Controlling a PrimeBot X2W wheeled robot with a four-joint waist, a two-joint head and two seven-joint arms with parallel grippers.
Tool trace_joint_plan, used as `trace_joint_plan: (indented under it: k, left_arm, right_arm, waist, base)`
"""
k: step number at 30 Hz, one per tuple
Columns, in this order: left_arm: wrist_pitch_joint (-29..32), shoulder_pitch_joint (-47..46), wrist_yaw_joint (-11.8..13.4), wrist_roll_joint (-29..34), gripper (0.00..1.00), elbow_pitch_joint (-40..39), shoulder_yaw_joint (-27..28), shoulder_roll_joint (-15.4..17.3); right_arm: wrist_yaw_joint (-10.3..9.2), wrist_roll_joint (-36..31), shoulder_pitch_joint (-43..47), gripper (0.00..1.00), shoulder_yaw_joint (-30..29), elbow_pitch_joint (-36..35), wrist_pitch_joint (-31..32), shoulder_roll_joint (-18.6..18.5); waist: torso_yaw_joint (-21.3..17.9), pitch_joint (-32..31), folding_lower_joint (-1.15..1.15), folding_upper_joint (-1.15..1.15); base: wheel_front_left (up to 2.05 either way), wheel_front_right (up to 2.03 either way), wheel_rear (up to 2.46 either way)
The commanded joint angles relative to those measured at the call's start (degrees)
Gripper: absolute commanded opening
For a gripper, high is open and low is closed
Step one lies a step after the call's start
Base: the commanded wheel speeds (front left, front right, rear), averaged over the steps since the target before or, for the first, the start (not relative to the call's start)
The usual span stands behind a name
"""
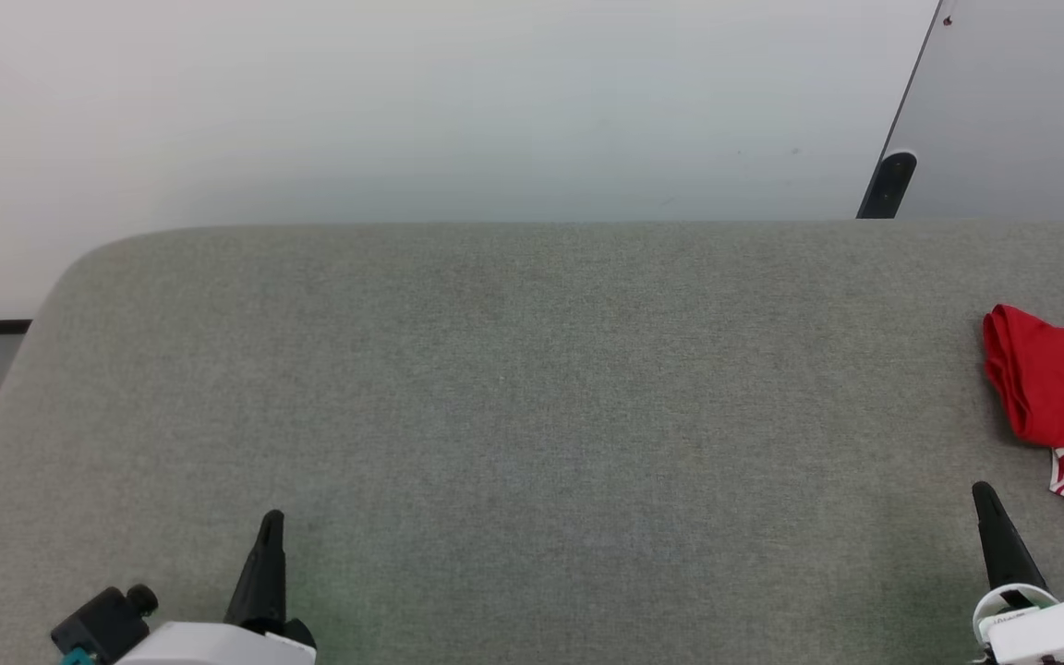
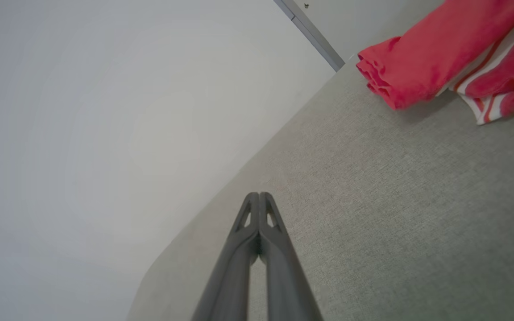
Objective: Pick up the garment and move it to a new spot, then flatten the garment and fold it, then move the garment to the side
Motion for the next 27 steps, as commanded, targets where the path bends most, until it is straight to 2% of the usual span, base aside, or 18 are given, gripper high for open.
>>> trace_joint_plan:
  k: [1,27]
  left_arm:
    - [0.5,-1.2,-0.1,-2.1,0.0,-0.5,0.4,0.2]
    - [4.8,-3.4,-0.3,-18.2,0.0,0.7,1.5,-0.5]
  right_arm:
    - [-0.02,1.7,-1.3,0.0,-0.6,-0.4,0.3,0.0]
    - [-0.04,14.2,-3.3,0.0,-1.4,1.4,3.2,2.2]
  waist:
    - [0.0,0.0,0.0,0.0]
    - [-0.5,-0.2,0.0,0.0]
  base:
    - [0.0,0.0,0.0]
    - [0.0,0.0,0.0]
